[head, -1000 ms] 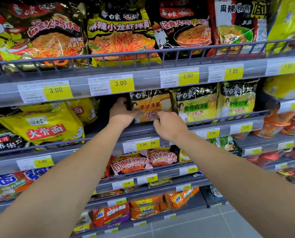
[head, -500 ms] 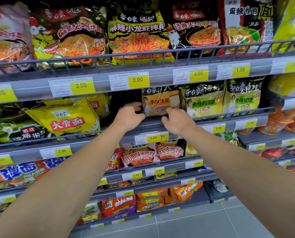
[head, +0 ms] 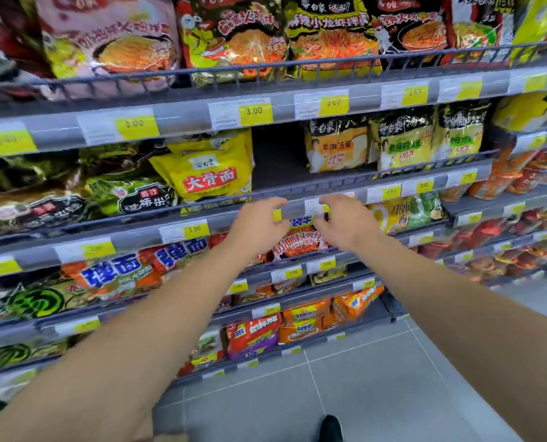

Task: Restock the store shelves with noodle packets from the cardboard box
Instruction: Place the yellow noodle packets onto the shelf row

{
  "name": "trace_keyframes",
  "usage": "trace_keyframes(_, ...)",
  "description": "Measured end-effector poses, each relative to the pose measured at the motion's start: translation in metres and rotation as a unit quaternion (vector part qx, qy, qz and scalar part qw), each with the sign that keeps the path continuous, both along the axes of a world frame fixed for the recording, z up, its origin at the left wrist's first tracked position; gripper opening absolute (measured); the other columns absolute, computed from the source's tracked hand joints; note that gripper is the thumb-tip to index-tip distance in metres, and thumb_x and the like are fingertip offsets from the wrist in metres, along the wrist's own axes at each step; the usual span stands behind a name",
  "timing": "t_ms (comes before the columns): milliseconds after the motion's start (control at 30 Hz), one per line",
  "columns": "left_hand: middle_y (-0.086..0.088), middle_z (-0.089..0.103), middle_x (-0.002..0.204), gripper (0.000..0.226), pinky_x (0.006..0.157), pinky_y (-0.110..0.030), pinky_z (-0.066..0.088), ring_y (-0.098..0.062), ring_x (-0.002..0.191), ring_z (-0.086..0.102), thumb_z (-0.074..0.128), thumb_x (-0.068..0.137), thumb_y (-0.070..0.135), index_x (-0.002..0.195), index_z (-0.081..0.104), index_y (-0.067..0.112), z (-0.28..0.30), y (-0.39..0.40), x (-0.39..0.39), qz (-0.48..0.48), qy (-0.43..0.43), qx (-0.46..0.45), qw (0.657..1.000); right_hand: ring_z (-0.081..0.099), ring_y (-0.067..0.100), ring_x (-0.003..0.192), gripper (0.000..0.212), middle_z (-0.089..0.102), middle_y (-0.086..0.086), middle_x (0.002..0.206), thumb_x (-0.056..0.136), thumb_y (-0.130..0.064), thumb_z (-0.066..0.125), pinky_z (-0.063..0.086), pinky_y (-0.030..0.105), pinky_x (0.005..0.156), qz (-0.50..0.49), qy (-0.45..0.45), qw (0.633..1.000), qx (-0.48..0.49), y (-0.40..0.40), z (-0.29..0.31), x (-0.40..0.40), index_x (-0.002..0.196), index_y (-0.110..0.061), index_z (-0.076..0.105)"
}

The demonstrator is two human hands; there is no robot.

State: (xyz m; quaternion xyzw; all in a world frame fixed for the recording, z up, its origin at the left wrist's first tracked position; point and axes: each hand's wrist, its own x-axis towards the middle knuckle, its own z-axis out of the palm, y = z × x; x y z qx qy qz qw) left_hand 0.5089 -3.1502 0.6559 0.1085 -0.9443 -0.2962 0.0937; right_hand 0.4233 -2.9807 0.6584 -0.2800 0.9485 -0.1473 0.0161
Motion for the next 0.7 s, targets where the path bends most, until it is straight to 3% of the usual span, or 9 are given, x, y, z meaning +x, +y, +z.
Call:
trace_keyframes(67,0.002,0.064,0.127,0.041,0.093,-0.033,0.049,-0.021,0.101,0.065,0.062,0.089,0.031,0.13,0.059,0.027,-0.01,-0.01,0.037,-0.017,-0.017,-0.014,1.0,0.052,0.033,0.123,0.036,0.054,0.015,0.135,0.093,-0.035,0.05,0.047,0.04,0.094,0.009,-0.006,1.0,0.007,-0.008,-0.008,0.037,0.122,-0.013,0.056)
trace_keyframes(200,-0.002,0.054,0.141,0.054,0.101,-0.032,0.043,-0.022,0.124,0.054,0.06,0.09,0.036,0.141,0.049,0.023,-0.035,-0.027,0.106,-0.017,-0.086,-0.03,0.996,0.052,0.034,0.121,0.054,0.054,0.014,0.135,0.092,-0.04,0.053,0.048,0.045,0.095,0.034,-0.019,0.998,0.044,-0.016,-0.027,0.106,0.136,-0.01,0.05)
trace_keyframes(333,-0.001,0.045,0.148,0.062,0.106,-0.032,0.038,-0.023,0.134,0.044,0.059,0.091,0.043,0.146,0.041,0.022,-0.059,-0.033,0.184,0.012,-0.141,-0.008,0.99,0.05,0.032,0.123,0.059,0.047,0.012,0.142,0.092,-0.044,0.053,0.049,0.044,0.096,0.092,-0.05,0.99,0.098,-0.031,-0.049,0.175,0.141,-0.012,0.045)
trace_keyframes(433,-0.004,0.045,0.148,0.064,0.107,-0.029,0.035,-0.022,0.134,0.045,0.062,0.089,0.041,0.146,0.042,0.019,-0.073,-0.034,0.242,0.041,-0.143,0.002,0.989,0.046,0.033,0.128,0.062,0.046,0.014,0.143,0.09,-0.044,0.056,0.045,0.043,0.102,0.146,-0.045,0.979,0.138,-0.044,-0.059,0.22,0.142,-0.011,0.044)
trace_keyframes(700,-0.007,0.048,0.144,0.061,0.098,-0.029,0.039,-0.025,0.128,0.047,0.06,0.092,0.038,0.147,0.039,0.019,-0.116,-0.003,0.424,0.125,-0.207,0.04,0.97,0.047,0.031,0.125,0.059,0.053,0.011,0.134,0.084,-0.041,0.06,0.043,0.038,0.101,0.253,-0.058,0.954,0.151,-0.033,-0.104,0.373,0.134,-0.011,0.051)
